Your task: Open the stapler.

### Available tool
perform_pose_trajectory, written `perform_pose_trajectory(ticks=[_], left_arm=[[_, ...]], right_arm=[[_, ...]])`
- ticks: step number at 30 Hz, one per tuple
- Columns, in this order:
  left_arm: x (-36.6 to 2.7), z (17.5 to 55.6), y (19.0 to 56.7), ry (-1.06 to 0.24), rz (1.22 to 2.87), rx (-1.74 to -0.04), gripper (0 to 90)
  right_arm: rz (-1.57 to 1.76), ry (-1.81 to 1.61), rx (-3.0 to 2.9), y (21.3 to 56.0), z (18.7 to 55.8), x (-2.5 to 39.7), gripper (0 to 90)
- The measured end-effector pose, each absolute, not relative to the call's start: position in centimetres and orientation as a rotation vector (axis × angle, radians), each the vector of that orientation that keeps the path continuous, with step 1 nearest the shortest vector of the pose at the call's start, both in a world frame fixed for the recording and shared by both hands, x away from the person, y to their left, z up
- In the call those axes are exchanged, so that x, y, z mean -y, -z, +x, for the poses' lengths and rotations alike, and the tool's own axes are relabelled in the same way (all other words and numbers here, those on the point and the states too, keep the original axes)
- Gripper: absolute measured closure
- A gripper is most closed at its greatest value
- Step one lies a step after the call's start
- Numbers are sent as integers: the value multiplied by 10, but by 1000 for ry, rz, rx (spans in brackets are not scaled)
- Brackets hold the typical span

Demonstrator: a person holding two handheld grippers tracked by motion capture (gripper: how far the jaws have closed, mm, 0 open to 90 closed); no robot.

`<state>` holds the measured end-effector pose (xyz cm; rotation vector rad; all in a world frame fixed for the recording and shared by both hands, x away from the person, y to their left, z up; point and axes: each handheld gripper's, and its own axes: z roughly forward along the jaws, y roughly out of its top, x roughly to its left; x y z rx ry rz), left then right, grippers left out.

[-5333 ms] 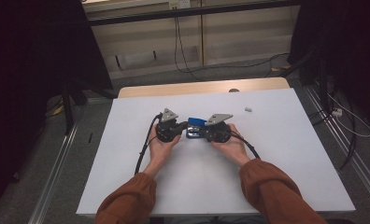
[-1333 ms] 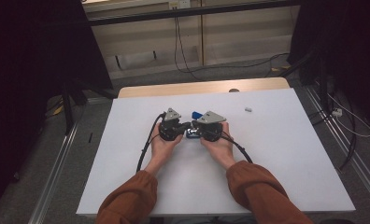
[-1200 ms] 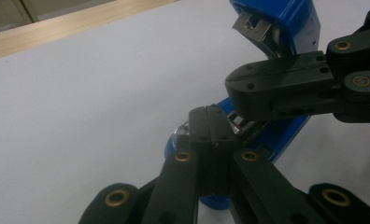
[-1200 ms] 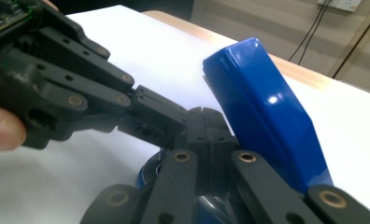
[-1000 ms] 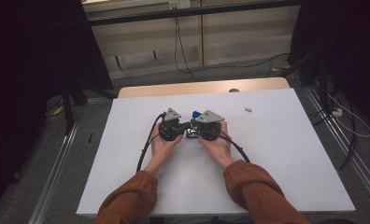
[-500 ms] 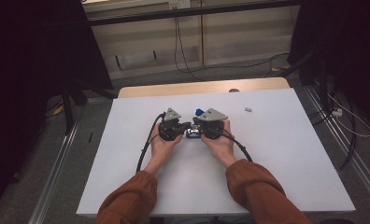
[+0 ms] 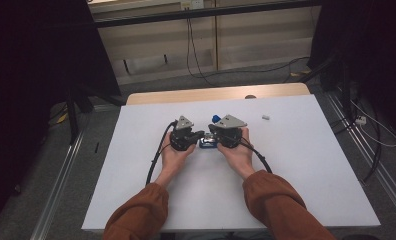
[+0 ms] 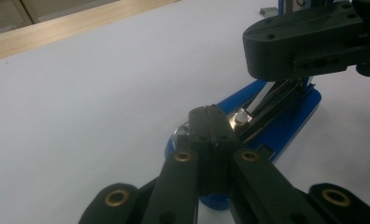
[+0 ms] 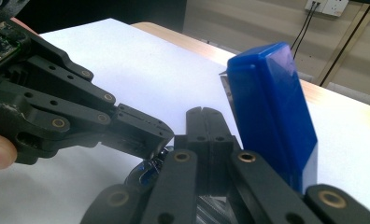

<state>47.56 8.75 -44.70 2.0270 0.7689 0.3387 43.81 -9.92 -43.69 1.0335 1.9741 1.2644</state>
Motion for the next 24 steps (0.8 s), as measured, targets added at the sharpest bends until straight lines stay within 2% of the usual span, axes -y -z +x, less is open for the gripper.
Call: perform_pose_trajectory(ticks=[24], left_arm=[[-87, 475, 447, -358, 2028, -759, 900]], right_arm=[[1070, -1255, -1925, 428, 435, 120, 900]])
